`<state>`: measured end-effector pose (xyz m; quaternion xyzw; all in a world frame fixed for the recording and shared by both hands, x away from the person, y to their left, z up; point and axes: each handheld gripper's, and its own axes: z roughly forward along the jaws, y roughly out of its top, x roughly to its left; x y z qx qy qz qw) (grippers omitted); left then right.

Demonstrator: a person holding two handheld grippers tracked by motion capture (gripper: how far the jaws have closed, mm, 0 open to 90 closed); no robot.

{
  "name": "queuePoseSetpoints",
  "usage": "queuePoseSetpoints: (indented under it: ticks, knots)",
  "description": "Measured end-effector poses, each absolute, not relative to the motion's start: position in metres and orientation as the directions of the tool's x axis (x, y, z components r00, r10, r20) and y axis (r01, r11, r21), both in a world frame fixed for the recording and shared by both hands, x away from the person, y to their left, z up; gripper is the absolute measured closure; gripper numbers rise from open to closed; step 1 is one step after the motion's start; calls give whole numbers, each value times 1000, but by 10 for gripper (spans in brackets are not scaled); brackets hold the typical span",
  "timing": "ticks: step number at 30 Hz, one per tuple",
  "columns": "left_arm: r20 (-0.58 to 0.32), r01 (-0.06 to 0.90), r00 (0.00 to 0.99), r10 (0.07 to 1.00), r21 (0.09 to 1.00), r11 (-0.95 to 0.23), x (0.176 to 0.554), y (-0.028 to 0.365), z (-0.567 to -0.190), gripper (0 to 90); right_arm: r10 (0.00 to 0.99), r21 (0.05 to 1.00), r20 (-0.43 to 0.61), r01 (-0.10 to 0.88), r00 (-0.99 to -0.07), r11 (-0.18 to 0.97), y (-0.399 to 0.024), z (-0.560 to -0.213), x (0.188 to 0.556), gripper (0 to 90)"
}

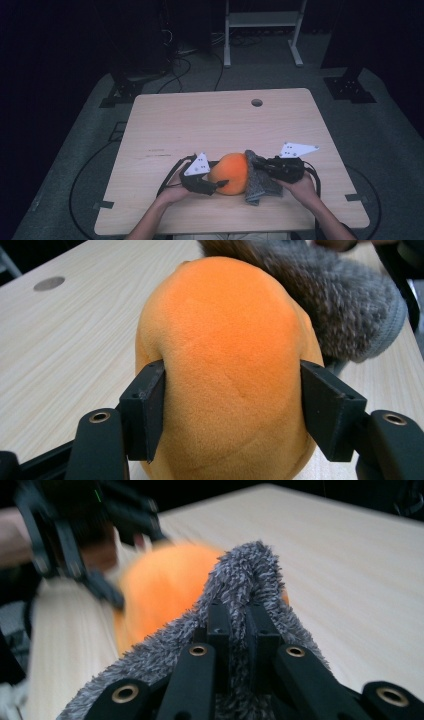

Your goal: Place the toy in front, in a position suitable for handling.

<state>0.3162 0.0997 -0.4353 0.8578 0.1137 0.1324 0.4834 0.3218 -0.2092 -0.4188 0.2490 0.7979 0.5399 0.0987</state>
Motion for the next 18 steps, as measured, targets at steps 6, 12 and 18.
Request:
queuePoseSetpoints:
  ticks: [6, 12, 18]
  knots:
    - [105, 76, 941, 322, 861, -504, 316, 106, -439, 337, 497, 901, 91, 284, -863, 329, -200, -420, 326, 829]
    - [105, 72, 943, 315, 861, -503, 316, 105, -438, 336, 545, 872, 133, 359, -828, 332, -218, -439, 327, 829]
    - [110, 69, 944, 313, 857, -511, 315, 103, -436, 316, 507, 904, 108, 297, -855, 308, -207, -420, 326, 829]
